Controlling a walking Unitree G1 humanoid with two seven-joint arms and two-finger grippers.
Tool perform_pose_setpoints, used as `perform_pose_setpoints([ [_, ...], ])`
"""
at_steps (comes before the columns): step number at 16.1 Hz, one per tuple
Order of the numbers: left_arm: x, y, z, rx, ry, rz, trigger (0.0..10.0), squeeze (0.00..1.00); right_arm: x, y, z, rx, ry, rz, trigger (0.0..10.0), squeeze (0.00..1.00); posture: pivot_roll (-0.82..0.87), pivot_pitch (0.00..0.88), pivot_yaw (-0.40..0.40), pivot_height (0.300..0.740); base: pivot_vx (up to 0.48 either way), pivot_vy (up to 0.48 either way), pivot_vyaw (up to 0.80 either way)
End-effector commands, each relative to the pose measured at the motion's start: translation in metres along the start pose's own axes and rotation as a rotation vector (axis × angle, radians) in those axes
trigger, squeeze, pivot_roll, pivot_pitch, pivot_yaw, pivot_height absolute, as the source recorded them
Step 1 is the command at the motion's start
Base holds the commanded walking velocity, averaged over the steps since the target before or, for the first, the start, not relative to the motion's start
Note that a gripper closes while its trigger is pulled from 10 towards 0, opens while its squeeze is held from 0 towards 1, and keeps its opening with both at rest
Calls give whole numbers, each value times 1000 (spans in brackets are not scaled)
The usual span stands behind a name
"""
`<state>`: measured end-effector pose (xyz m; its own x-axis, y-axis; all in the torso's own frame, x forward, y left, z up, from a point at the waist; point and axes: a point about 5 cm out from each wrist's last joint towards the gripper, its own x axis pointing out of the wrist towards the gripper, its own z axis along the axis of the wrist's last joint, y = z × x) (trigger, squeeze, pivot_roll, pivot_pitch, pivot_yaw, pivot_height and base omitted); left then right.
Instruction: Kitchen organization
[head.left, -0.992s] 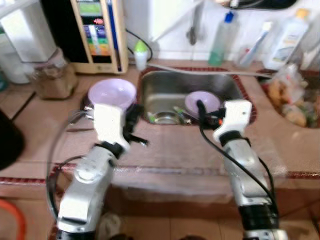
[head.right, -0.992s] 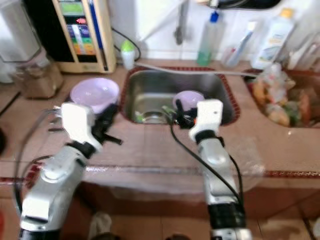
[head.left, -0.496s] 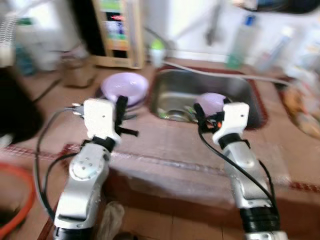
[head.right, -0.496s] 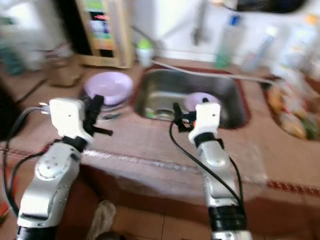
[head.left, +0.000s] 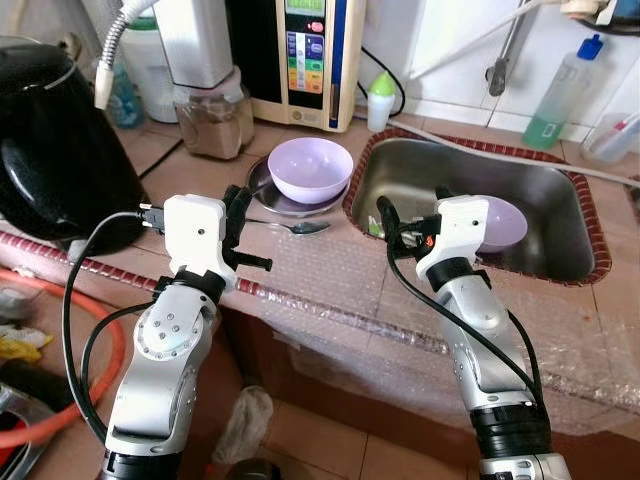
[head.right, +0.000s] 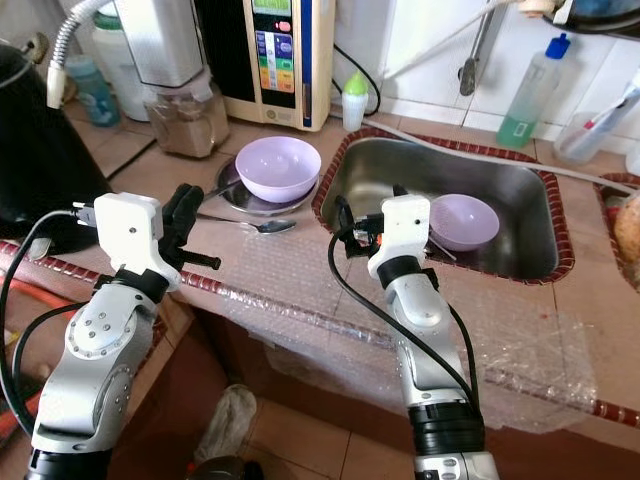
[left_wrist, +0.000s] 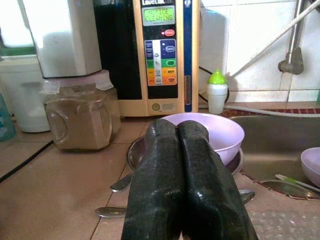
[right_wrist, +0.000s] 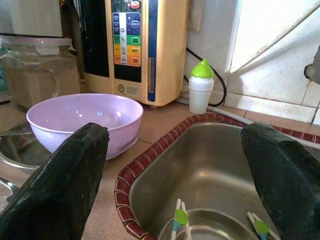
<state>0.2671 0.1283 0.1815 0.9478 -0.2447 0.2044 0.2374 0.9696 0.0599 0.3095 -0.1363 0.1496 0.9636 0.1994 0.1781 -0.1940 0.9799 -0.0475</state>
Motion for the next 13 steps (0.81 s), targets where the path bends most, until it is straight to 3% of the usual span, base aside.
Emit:
perform_pose_setpoints([
  [1,-1,-3,2,-12,-11,-20,10000,0,1,0,1,0,-6,-5,10000,0,81,34,17,740,315,0,0],
  [11,-1,-7,2,-27,-17,-52,10000,0,2,1,1,-3,-5,-2,10000,0,82,25,10,740,381,0,0],
  [13,0,-9,6,-15,-32,-52,10000,0,3,1,1,-6,-6,1,10000,0,83,23,9,740,0,0,0],
])
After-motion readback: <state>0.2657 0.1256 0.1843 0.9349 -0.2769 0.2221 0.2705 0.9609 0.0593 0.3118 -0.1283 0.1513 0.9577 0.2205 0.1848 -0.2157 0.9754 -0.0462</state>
